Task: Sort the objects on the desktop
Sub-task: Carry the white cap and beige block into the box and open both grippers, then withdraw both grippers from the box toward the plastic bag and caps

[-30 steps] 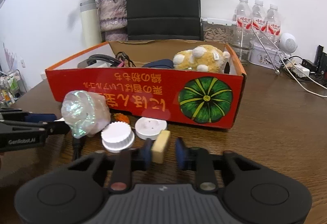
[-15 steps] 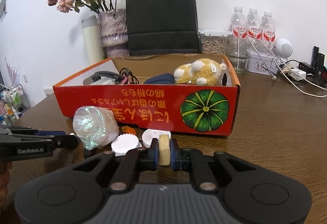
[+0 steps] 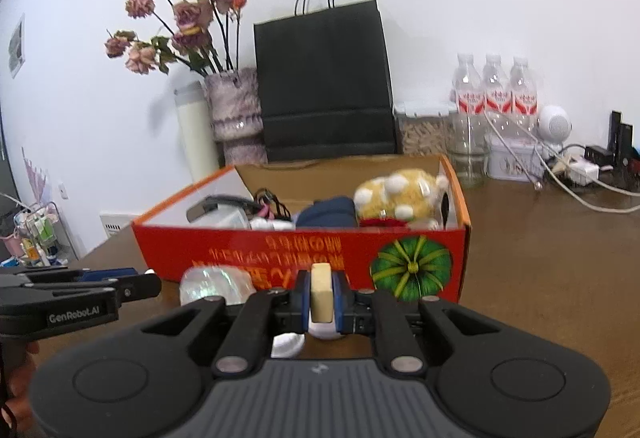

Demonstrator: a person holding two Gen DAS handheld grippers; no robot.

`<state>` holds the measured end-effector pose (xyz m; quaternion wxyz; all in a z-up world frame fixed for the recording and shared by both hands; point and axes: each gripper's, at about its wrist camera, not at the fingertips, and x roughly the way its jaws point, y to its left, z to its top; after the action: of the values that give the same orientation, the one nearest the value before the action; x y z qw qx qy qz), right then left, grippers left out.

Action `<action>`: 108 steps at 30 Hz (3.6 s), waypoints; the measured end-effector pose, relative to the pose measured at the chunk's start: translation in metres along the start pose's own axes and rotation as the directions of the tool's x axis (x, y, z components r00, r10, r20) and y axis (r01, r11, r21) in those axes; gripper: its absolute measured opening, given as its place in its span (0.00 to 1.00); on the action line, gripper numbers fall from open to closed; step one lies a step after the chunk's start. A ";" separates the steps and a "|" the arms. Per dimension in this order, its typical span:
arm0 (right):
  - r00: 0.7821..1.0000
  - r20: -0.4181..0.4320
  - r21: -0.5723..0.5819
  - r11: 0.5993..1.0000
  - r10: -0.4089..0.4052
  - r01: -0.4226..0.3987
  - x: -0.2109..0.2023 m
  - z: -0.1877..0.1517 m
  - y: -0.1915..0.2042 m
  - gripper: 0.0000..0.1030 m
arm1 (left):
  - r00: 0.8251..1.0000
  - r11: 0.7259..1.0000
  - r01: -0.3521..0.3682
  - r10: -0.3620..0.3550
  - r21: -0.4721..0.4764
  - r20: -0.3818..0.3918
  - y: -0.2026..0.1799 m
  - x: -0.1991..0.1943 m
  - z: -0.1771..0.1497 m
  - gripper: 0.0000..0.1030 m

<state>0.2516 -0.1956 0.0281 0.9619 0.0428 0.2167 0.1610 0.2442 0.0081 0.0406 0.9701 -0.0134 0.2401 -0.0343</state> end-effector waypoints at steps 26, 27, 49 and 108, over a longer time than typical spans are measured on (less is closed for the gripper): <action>0.998 0.063 -0.101 0.995 -0.008 0.014 0.080 0.060 0.006 0.10 | 0.996 0.999 0.007 -0.011 0.043 0.091 -0.018 0.075 0.078 0.28; 0.998 0.059 -0.103 0.995 -0.011 0.017 0.083 0.060 0.004 0.10 | 0.996 0.999 0.005 -0.009 0.049 0.085 -0.019 0.079 0.078 0.28; 0.999 -0.011 -0.128 0.991 -0.049 0.047 0.112 0.046 -0.004 0.29 | 0.998 0.996 -0.040 0.036 0.079 0.051 -0.017 0.112 0.067 0.58; 0.993 -0.011 -0.133 0.984 -0.118 0.116 0.020 -0.017 -0.002 1.00 | 0.993 0.997 -0.077 0.076 0.009 0.095 -0.008 0.021 -0.005 1.00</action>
<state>0.2623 -0.1909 0.0039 0.9683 -0.0354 0.2169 0.1187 0.2601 -0.0016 0.0263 0.9810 0.0003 0.1938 0.0020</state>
